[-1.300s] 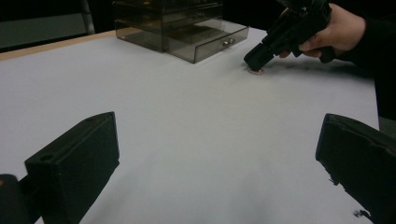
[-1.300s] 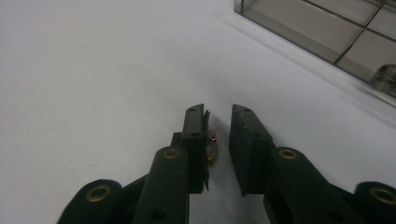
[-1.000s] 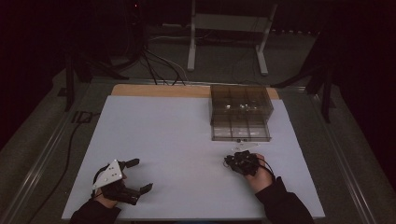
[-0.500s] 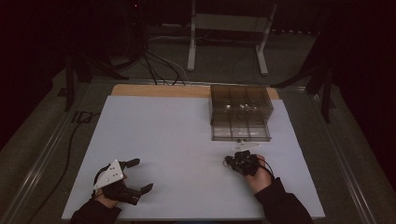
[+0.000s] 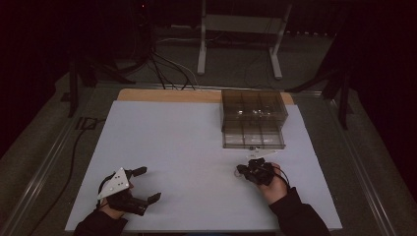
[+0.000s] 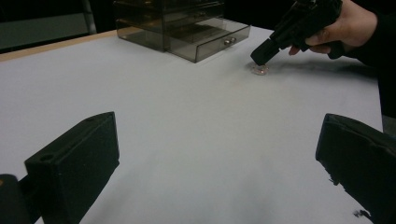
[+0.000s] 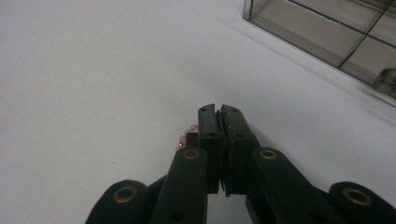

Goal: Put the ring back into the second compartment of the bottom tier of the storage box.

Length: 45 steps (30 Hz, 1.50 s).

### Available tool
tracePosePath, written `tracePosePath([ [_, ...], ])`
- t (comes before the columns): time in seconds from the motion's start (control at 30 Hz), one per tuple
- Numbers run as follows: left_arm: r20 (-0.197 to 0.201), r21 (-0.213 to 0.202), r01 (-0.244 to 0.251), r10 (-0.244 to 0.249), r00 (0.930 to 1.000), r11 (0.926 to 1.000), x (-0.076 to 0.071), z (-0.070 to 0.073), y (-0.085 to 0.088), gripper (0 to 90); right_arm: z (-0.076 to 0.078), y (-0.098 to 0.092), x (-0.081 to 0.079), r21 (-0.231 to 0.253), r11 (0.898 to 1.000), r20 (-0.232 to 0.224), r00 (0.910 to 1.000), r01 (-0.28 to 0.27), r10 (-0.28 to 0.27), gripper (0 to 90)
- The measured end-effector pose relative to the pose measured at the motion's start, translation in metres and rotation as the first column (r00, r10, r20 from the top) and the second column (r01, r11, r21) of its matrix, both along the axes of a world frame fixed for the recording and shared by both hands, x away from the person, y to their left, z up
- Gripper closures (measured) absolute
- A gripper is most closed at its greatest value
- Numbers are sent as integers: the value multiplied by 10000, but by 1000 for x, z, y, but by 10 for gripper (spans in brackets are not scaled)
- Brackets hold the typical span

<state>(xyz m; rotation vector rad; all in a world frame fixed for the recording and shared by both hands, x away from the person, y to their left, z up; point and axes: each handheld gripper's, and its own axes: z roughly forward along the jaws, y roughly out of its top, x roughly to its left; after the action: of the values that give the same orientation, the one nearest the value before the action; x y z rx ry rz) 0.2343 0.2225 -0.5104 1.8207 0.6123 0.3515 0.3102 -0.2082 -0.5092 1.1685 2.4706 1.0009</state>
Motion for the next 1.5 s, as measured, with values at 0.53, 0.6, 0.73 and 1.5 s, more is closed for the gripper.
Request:
tracePosePath([
  [0.53,3,166,-28,28,10000,9999,1,-1,-1,7,11,-2,-5,80,9999,24,10000,-92,92,882],
  [0.6,-33,156,9,-8,10000,9999,0,-1,-1,6,12,-2,-6,109,9999,4,10000,-82,82,882],
  [0.73,-22,65,-15,15,10000,10000,1,0,0,6,14,-2,-8,113,9998,-27,9999,-140,141,882],
  [1.5,7,119,10,-11,10000,9999,1,0,-1,6,34,-9,-11,233,9995,138,9997,-226,223,881],
])
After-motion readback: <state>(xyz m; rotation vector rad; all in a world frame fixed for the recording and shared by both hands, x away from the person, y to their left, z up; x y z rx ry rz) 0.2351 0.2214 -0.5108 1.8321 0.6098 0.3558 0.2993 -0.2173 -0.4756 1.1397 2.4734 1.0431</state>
